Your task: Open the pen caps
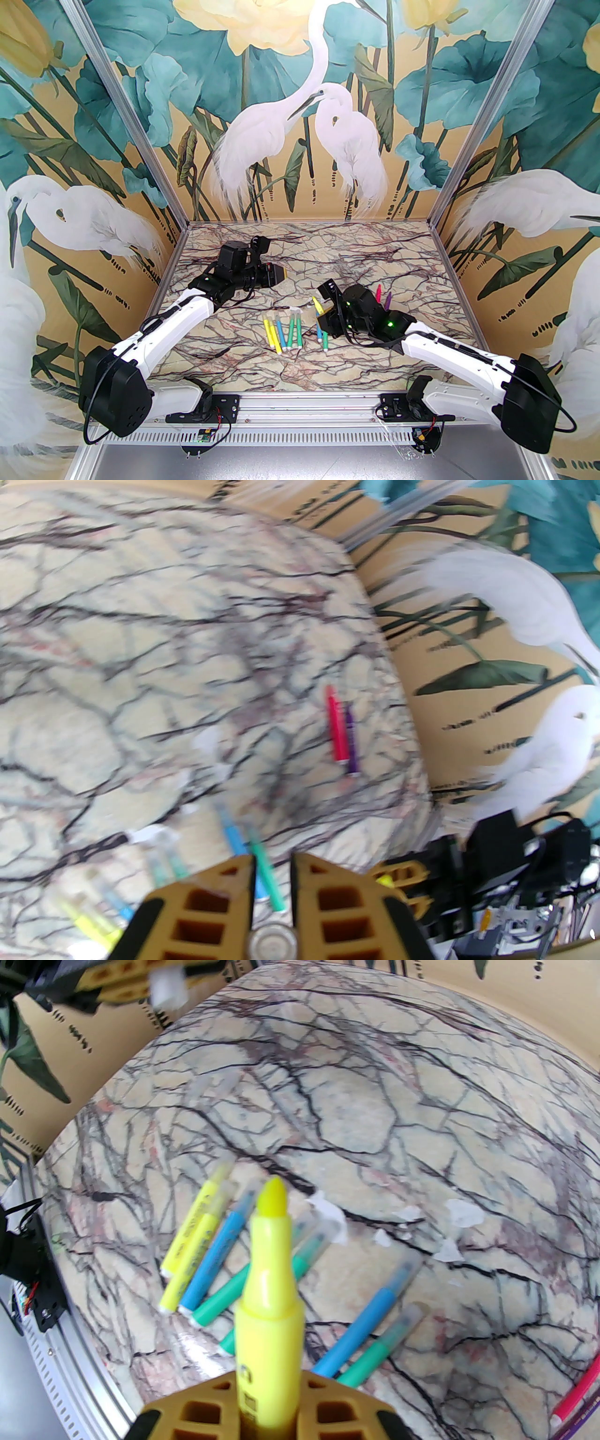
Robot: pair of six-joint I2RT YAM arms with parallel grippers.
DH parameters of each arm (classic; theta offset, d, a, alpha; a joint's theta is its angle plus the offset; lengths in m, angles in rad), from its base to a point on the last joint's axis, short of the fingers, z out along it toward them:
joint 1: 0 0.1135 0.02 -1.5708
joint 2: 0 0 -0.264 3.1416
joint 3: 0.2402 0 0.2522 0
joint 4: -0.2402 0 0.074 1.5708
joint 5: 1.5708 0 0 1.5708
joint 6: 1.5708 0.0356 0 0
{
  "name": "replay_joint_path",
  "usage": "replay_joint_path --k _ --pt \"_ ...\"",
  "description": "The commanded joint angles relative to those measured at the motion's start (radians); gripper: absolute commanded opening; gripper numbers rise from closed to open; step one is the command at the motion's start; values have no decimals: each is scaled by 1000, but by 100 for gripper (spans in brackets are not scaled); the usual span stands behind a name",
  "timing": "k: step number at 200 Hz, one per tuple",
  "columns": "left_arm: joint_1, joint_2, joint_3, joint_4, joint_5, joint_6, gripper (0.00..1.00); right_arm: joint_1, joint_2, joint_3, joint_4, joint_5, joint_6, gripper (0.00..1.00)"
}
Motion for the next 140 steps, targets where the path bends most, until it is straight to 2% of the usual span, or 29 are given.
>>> replay_joint_path --k 1,57,90,140 --pt "7 -27 30 -98 -106 50 0 -7 -2 29 -18 96 34 0" --pt "8 -29 41 -184 -230 70 0 -34 -4 37 -58 249 93 0" --pt "8 -13 49 -240 -324 82 0 -58 -3 40 -99 385 149 0" --pt "6 31 64 -317 -471 99 0 -88 19 42 -137 499 204 0"
